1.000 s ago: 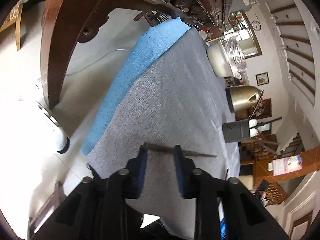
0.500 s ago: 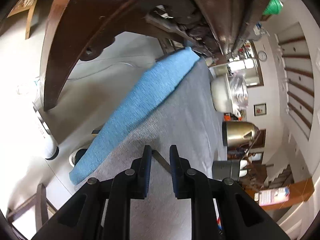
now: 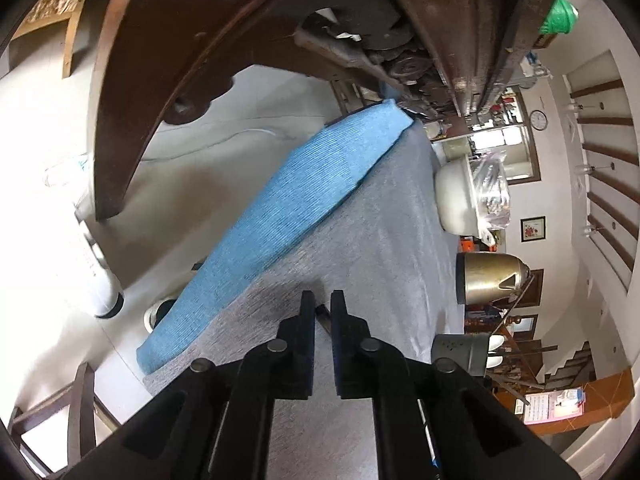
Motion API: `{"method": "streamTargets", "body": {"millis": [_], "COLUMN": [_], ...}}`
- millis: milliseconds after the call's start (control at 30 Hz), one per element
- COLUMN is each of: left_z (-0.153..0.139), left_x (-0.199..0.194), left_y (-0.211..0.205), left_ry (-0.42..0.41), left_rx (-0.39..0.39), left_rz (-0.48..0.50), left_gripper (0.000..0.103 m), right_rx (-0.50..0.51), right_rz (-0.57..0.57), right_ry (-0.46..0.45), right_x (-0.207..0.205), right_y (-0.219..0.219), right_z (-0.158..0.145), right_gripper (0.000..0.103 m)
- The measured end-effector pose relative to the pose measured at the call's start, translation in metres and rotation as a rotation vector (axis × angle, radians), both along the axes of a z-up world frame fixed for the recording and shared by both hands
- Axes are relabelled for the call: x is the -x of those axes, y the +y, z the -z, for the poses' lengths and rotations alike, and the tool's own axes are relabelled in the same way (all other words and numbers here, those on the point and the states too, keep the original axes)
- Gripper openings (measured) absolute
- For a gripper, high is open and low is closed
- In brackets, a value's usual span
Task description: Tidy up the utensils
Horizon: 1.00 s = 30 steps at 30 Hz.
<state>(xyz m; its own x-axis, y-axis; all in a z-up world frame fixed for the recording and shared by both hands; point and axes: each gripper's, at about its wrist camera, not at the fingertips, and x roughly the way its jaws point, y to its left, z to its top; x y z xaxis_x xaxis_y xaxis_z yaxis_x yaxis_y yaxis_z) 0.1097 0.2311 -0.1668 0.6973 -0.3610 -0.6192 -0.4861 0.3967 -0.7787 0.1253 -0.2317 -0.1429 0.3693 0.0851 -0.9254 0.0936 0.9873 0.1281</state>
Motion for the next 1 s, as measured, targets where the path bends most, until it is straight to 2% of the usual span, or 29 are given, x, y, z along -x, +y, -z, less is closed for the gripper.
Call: {"method": "streamTargets", "body": {"millis": [167, 233, 300, 367, 467, 600, 700, 767, 833, 1000], "left_z": [-0.021, -0.033, -0.051, -0.071, -0.105, -0.147, -0.168, -0.181, -0.191, -0.206], "left_x": [-0.004, -0.007, -0.01, -0.013, -0.02, -0.029, -0.034, -0.04, -0.043, -0.045], "left_y": [-0.002, -0.006, -0.014, -0.025, -0.047, -0.083, -0.104, -0.121, -0.134, -0.157], "left_ry": [-0.055, -0.078, -0.114, -0.162, -0.238, -0.352, -0.414, -0.451, -0.472, -0.509], "left_rx": [-0.051, -0.08, -0.125, -0.17, -0.254, -0.355, -0.397, -0.445, -0.483, -0.546], "left_rz": [0.031, 0.056, 0.085, 0.123, 0.186, 0.283, 0.334, 0.372, 0.398, 0.463], "left_gripper": [0.007, 0.006, 0.006, 0.006, 0.006, 0.005, 0.005, 0.005, 0.005, 0.005], "right_rx": [-0.025, -0.076, -0.173, -0.219, -0.22, -0.271, -0.313, -0.318, -0.296, -0.221], "right_rz": [-0.003, 0.018, 0.056, 0.062, 0.088, 0.122, 0.135, 0.164, 0.173, 0.135], "right_ry": [0.007, 0.014, 0.001, -0.006, -0.023, -0.043, -0.081, -0.081, -0.042, 0.045], "right_x": [-0.002, -0.003, -0.002, 0.0, 0.003, 0.002, -0.003, -0.008, -0.02, -0.048], "right_y": [-0.002, -0.011, -0.025, -0.033, -0.045, -0.061, -0.066, -0.072, -0.073, -0.058], "right_z": [0.001, 0.001, 0.004, 0.006, 0.004, 0.001, -0.009, -0.012, -0.012, -0.004], "right_gripper": [0.007, 0.007, 0.007, 0.007, 0.006, 0.006, 0.008, 0.009, 0.009, 0.009]}}
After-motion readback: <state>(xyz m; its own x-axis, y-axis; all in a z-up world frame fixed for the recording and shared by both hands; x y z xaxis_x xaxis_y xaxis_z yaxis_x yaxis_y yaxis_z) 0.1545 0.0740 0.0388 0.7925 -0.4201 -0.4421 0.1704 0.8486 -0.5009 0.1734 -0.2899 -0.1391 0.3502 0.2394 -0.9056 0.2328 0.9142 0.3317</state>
